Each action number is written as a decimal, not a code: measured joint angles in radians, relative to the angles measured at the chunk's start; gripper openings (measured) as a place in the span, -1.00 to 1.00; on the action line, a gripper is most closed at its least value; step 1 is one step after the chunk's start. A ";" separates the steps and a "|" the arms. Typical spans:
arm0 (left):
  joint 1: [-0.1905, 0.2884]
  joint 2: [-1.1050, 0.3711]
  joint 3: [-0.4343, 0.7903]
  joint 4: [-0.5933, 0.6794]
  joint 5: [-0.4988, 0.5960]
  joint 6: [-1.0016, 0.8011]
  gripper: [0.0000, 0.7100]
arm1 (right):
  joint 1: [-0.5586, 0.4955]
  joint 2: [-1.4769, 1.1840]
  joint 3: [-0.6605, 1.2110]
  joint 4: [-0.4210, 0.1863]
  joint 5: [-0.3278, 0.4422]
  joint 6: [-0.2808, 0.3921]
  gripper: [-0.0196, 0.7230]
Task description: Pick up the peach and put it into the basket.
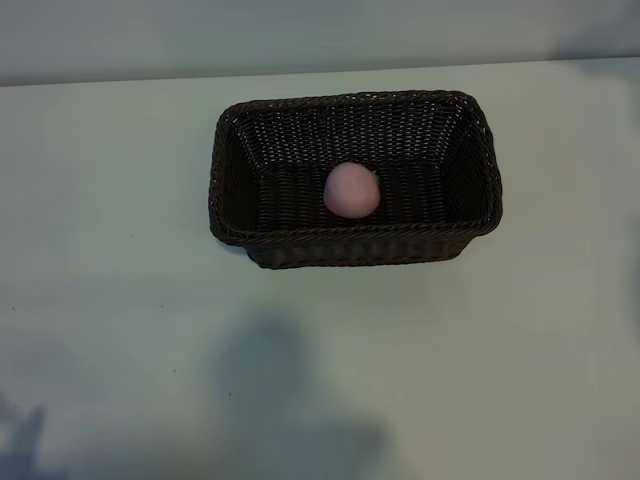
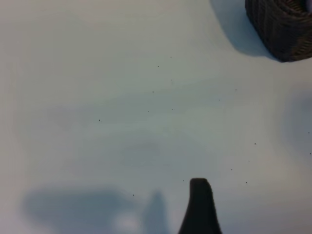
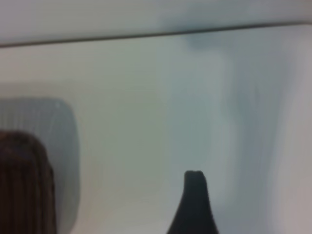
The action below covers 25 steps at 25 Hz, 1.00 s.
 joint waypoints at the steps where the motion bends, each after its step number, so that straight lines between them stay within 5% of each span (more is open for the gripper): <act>1: 0.000 0.000 0.000 0.000 0.000 0.000 0.56 | 0.000 -0.031 0.028 0.000 0.000 -0.002 0.57; 14: 0.000 0.000 0.000 0.000 0.000 0.000 0.55 | 0.001 -0.512 0.258 0.059 0.017 -0.011 0.56; 25: 0.000 0.000 0.000 0.000 0.000 0.000 0.56 | 0.111 -0.960 0.432 -0.004 0.015 0.003 0.56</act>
